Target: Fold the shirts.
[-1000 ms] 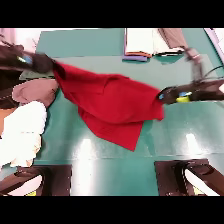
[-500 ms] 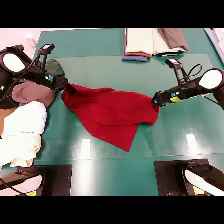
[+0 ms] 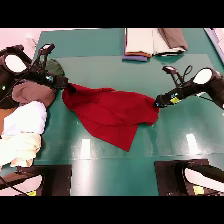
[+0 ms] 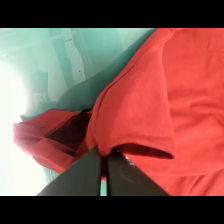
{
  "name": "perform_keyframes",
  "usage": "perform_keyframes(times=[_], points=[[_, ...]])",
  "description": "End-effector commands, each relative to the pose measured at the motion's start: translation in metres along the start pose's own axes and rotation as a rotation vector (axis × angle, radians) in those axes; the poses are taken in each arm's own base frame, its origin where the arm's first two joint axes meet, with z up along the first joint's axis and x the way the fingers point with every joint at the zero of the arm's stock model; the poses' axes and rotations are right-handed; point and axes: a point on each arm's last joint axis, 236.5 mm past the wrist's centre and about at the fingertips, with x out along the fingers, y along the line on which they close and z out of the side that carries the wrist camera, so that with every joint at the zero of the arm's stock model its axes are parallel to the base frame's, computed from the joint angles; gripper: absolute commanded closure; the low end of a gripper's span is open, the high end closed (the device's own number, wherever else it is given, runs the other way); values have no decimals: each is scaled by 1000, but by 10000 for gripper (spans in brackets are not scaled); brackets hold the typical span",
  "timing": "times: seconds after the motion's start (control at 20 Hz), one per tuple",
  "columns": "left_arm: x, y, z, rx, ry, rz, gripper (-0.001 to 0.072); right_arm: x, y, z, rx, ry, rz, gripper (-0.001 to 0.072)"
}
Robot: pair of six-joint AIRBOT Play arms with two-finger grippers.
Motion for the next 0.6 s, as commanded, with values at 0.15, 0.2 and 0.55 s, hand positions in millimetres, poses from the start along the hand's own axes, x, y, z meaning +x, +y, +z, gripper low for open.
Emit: perform_keyframes(times=[0.15,0.2,0.55], points=[[-5,0,4,6,-10,5,684,-3,1,17,-82,-71,-10,697],[-16,-1,13,19,-39,17,684,-24,2,28,-91,-131,-28,697],[-289,-79,121,224,-744,73,684,-285,52,78,-192,-775,-230,697]])
